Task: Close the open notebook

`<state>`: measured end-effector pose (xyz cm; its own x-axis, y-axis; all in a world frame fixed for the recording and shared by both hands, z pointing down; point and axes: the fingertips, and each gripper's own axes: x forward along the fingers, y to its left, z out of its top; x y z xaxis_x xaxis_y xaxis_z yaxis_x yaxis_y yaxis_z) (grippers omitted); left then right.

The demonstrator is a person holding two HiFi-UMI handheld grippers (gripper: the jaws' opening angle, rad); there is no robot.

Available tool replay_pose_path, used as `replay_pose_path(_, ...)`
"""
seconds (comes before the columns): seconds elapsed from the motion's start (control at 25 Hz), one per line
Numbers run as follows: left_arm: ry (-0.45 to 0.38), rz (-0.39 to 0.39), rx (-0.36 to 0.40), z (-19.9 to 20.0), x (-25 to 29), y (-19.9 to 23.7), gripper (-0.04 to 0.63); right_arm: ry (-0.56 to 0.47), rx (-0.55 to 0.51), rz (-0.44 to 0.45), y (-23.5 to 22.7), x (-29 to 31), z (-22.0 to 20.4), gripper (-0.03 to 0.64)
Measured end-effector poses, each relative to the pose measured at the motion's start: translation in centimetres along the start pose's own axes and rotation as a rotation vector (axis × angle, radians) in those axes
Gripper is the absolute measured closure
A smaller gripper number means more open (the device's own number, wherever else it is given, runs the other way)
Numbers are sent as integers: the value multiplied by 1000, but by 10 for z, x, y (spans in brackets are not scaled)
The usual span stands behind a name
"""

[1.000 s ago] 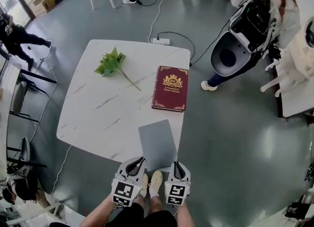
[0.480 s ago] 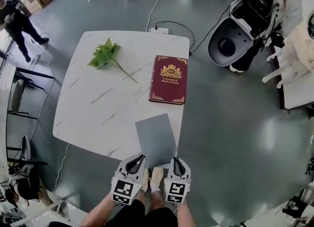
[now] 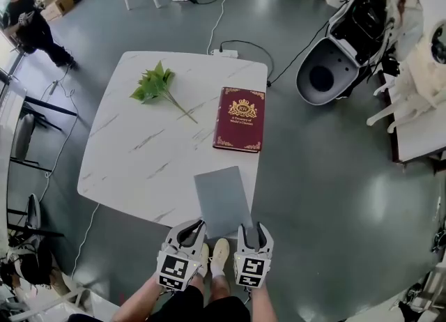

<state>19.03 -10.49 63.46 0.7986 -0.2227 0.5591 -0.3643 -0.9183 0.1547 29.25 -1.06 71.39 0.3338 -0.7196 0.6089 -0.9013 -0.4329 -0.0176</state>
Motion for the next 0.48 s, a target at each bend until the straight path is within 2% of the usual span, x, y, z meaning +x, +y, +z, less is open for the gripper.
replay_pose_path(0.48, -86, 20, 31, 38, -47, -7, 563, -101, -34, 4, 9, -42, 57, 408)
